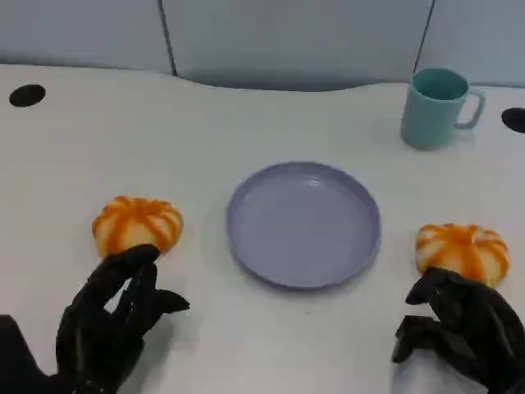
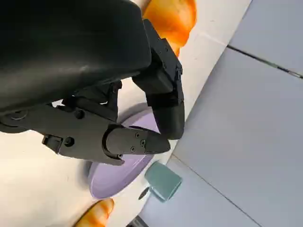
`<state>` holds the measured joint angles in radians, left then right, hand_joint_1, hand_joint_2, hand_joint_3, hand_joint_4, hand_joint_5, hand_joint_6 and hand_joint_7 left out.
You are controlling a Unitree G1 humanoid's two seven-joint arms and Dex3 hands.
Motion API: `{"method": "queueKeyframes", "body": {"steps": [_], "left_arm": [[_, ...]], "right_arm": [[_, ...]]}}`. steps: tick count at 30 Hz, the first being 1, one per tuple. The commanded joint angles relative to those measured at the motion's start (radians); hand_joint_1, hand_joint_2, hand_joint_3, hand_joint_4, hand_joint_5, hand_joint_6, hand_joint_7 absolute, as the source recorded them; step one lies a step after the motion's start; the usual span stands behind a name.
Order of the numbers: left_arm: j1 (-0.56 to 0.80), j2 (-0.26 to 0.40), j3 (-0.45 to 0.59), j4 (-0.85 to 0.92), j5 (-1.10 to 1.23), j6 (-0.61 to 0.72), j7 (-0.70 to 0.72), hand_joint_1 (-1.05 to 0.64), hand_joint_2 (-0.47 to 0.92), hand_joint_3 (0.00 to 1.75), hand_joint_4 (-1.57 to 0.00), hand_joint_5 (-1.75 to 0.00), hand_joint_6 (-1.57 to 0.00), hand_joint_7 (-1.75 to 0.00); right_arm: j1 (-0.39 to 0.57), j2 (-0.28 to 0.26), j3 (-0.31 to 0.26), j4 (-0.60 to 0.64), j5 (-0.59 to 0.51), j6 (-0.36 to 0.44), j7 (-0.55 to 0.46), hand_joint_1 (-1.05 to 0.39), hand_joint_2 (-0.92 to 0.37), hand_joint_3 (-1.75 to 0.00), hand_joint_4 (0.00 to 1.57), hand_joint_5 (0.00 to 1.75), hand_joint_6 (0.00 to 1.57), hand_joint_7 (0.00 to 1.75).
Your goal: Grasp the bread from the table and place it into the plate.
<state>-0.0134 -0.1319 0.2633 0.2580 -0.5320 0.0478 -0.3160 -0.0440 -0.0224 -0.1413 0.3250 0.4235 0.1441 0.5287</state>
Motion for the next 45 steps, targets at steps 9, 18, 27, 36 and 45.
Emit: {"method": "queueKeyframes", "body": {"steps": [9,18,27,36,45], "left_arm": [[0.001,0.018,0.005,-0.004,0.002,0.0,-0.003,-0.34,0.92,0.22,-0.72,-1.46,-0.62,-1.03],[0.0,0.021,0.006,-0.005,-0.001,0.008,-0.003,-0.33,0.92,0.24,-0.72,-1.45,-0.61,-1.03],[0.001,0.018,0.005,-0.002,0.004,-0.007,-0.005,-0.35,0.92,0.24,-0.7,-1.47,-0.6,-1.05],[0.002,0.019,0.004,-0.006,0.006,-0.002,0.0,-0.34,0.92,0.24,-0.72,-1.47,-0.61,-1.06],[-0.008,0.057,-0.024,0.07,0.101,-0.204,-0.099,-0.35,0.92,0.25,-0.6,-1.38,-0.63,-0.64]], "right_arm": [[-0.005,-0.006,-0.009,-0.011,0.01,0.009,-0.007,-0.89,-0.76,0.0,1.45,0.8,1.22,0.86],[-0.003,-0.007,-0.009,-0.019,0.014,0.021,-0.009,-0.88,-0.76,0.0,1.46,0.78,1.23,0.85],[0.001,-0.005,-0.006,-0.028,0.004,0.02,-0.018,-0.89,-0.76,0.0,1.46,0.78,1.23,0.86],[-0.001,-0.006,-0.007,-0.019,0.005,0.01,-0.007,-0.88,-0.76,0.0,1.46,0.79,1.22,0.87],[0.002,0.006,-0.002,-0.028,-0.001,0.012,-0.027,-0.89,-0.76,0.0,1.46,0.79,1.22,0.87]]}}
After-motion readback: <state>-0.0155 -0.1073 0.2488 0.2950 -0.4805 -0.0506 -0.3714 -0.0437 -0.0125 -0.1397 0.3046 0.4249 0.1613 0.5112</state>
